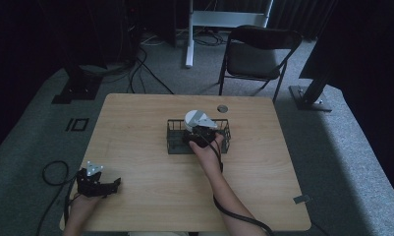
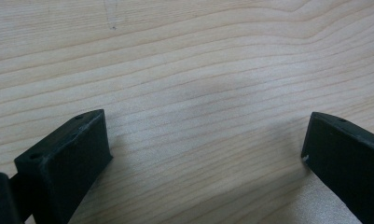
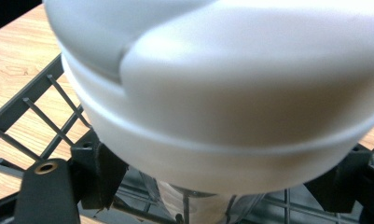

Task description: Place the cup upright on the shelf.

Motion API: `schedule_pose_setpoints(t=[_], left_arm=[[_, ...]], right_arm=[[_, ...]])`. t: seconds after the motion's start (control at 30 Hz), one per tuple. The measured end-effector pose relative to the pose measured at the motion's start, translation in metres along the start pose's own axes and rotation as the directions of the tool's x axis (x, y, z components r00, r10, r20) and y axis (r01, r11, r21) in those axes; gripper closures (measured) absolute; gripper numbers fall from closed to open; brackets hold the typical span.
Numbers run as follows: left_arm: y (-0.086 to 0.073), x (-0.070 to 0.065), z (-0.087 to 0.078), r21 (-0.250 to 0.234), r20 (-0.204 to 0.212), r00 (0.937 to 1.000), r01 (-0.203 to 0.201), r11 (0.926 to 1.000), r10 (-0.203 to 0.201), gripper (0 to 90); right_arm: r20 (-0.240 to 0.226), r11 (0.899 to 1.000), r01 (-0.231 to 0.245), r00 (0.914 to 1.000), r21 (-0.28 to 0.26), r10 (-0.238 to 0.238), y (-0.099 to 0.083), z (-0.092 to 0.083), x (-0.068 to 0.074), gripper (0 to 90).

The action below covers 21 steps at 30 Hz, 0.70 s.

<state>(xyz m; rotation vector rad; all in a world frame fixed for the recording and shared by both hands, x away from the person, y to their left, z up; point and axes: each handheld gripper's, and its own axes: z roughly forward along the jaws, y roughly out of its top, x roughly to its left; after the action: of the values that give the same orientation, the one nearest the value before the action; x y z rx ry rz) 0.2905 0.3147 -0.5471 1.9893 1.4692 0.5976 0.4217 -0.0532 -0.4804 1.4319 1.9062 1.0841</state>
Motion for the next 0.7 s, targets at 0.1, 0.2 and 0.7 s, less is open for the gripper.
schedule_pose_setpoints(t=[0.1, 0.2, 0.7], left_arm=[[0.0, 0.0, 0.0, 0.0, 0.0, 1.0, 0.0, 1.0, 0.0, 1.2], [0.0, 0.0, 0.0, 0.0, 0.0, 1.0, 0.0, 1.0, 0.0, 1.2], [0.0, 0.0001, 0.0, 0.0, 0.0, 1.0, -0.001, 1.0, 0.001, 1.2]], right_arm=[[-0.013, 1.0, -0.007, 0.9999, -0.014, 0.006, -0.0019, -0.0006, -0.0022, 18.2], [-0.027, 1.0, 0.001, 0.9996, -0.031, -0.002, -0.0032, -0.0017, -0.0035, 17.3], [-0.066, 0.996, -0.005, 0.9978, -0.094, -0.002, -0.0083, -0.0074, -0.0058, 11.1]])
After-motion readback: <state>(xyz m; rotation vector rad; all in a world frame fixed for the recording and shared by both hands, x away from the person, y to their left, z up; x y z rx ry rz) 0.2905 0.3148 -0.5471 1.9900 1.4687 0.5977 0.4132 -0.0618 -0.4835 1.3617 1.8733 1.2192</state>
